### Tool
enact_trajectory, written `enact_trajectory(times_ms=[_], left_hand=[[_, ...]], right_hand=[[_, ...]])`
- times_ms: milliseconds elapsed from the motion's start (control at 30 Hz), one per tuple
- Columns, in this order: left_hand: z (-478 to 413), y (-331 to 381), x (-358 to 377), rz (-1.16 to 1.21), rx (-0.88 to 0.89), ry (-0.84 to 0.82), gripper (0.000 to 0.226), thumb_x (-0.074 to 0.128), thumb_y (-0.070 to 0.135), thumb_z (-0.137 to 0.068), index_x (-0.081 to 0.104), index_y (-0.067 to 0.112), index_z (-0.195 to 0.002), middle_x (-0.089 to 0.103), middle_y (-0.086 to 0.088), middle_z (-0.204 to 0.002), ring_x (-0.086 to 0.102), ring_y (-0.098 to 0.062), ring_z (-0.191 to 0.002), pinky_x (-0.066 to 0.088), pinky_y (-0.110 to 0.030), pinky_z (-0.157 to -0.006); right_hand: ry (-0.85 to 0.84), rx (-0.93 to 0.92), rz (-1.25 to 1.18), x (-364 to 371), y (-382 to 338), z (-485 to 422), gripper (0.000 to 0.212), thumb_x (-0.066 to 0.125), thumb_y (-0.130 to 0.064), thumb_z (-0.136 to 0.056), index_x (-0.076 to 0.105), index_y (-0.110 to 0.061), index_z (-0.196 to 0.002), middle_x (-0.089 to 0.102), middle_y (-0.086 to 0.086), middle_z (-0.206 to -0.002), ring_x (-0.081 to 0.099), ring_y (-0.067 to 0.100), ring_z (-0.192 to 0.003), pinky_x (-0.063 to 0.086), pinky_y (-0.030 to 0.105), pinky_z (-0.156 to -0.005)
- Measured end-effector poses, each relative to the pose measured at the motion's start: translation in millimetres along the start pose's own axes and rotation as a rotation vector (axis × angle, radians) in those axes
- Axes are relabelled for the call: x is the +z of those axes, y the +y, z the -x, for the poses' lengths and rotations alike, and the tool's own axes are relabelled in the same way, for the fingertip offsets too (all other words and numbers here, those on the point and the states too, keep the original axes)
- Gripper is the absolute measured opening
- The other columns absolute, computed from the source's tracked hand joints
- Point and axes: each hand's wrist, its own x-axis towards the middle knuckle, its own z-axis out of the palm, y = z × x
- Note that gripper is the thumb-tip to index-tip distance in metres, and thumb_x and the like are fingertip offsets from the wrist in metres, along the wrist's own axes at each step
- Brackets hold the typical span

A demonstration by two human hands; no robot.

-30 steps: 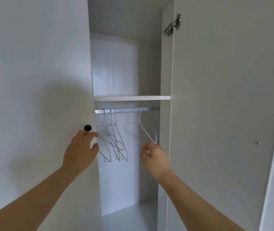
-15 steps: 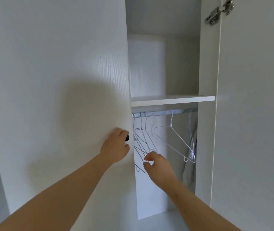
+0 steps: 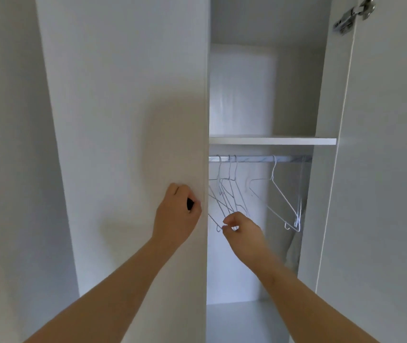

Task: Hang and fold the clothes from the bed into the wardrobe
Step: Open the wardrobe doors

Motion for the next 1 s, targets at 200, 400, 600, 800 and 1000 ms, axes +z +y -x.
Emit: enact_trajectory(times_ms=[200, 400, 600, 800, 1000], left_hand=[[56, 8, -81, 0.076, -0.109, 0.055, 0.021, 0.062, 0.009, -0.084, 0.053, 0.022, -0.072, 0.044, 0.012, -0.077, 0.048, -0.002, -0.065, 0.035, -0.001, -0.064], [103, 1, -156, 0.197, -0.310, 0.213, 0.026, 0.053, 0.024, -0.091, 0.056, 0.018, -0.066, 0.062, -0.008, -0.080, 0.061, -0.023, -0.077, 0.046, -0.030, -0.074], [136, -24, -216, 0.241, -0.403, 0.343, 0.020, 0.058, 0.034, -0.088, 0.055, 0.020, -0.102, 0.060, 0.009, -0.086, 0.058, -0.007, -0.075, 0.043, -0.013, -0.066], [153, -62, -273, 0.014, -0.423, 0.367, 0.007, 0.060, 0.029, -0.089, 0.061, 0.022, -0.089, 0.056, 0.005, -0.064, 0.050, -0.006, -0.055, 0.037, -0.013, -0.052], [161, -99, -321, -0.092, -0.456, 0.348, 0.016, 0.059, 0.025, -0.090, 0.062, 0.015, -0.101, 0.068, 0.000, -0.090, 0.058, -0.012, -0.065, 0.037, -0.015, -0.055]], right_hand=[[-0.143, -0.154, -0.075, 10, -38, 55, 0.009, 0.050, -0.020, -0.092, 0.054, -0.024, -0.099, 0.054, -0.011, -0.100, 0.053, 0.009, -0.086, 0.039, 0.018, -0.067], [-0.274, -0.244, -0.160, 34, -88, 101, 0.008, 0.051, -0.020, -0.092, 0.052, -0.026, -0.096, 0.055, -0.010, -0.102, 0.053, 0.010, -0.086, 0.042, 0.023, -0.073], [-0.311, -0.298, -0.172, 68, -129, 127, 0.011, 0.053, -0.019, -0.091, 0.057, -0.020, -0.101, 0.056, -0.007, -0.102, 0.053, 0.012, -0.082, 0.042, 0.024, -0.074], [-0.354, -0.303, -0.206, 114, -176, 153, 0.013, 0.053, -0.019, -0.092, 0.058, -0.018, -0.103, 0.057, -0.005, -0.104, 0.052, 0.011, -0.082, 0.042, 0.023, -0.075], [-0.388, -0.319, -0.214, 165, -215, 178, 0.009, 0.052, -0.020, -0.092, 0.055, -0.023, -0.100, 0.056, -0.007, -0.103, 0.052, 0.010, -0.083, 0.041, 0.022, -0.075]])
